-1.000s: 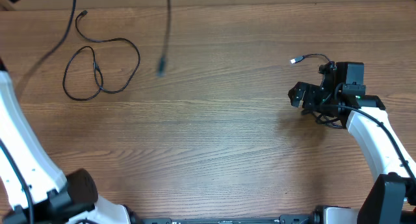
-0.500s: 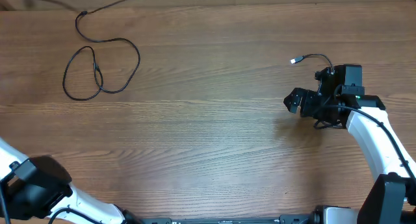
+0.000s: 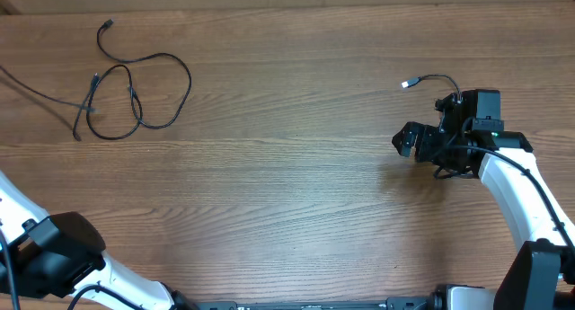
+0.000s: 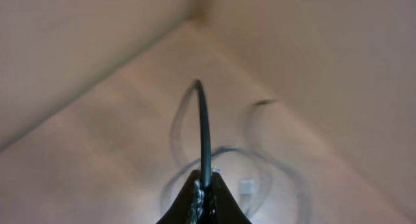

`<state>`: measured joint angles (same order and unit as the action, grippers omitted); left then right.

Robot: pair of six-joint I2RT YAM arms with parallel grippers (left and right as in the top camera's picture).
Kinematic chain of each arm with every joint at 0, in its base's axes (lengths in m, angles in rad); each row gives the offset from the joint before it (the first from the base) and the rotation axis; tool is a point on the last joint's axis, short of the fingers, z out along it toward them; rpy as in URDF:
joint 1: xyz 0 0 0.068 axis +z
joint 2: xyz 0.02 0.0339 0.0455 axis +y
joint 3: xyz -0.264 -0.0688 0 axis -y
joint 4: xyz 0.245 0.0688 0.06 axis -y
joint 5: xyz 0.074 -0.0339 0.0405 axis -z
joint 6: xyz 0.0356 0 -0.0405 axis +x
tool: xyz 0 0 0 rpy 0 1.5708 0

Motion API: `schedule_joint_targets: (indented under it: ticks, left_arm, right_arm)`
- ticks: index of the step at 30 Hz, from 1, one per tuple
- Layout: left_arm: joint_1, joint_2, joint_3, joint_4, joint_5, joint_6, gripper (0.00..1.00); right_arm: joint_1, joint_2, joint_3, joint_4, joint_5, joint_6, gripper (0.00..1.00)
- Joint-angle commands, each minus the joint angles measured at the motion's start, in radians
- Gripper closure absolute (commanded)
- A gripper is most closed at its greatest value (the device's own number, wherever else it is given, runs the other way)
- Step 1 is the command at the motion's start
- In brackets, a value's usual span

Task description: Untangle cables

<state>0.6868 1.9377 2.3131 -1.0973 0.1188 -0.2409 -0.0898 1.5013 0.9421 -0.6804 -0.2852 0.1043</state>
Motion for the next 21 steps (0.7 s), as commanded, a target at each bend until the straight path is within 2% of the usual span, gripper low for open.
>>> schedule_joint_targets:
  ticks: [1, 2, 4, 9, 14, 21]
  left_arm:
    - [0.000, -0.028, 0.005, -0.091, -0.505, -0.210, 0.96]
    - [0.006, -0.028, 0.005, -0.107, -0.556, -0.244, 0.96]
    - [0.032, -0.032, 0.005, -0.112, -0.650, -0.215, 0.96]
    - [0.104, -0.061, 0.005, -0.119, -0.637, -0.220, 0.96]
    - [0.198, -0.114, 0.005, -0.163, -0.723, -0.350, 0.96]
    - [0.282, -0.213, 0.005, -0.147, -0.701, -0.381, 0.96]
  right_arm:
    - [0.000, -0.004, -0.006, 0.005, -0.009, 0.001, 0.00]
    - [0.000, -0.004, -0.006, 0.005, -0.009, 0.001, 0.00]
    - [0.000, -0.004, -0.006, 0.005, -0.009, 0.001, 0.00]
    - [0.000, -0.004, -0.006, 0.005, -0.009, 0.001, 0.00]
    - [0.000, -0.004, -0.006, 0.005, -0.008, 0.001, 0.00]
    - [0.000, -0.004, -0.006, 0.009, -0.008, 0.001, 0.00]
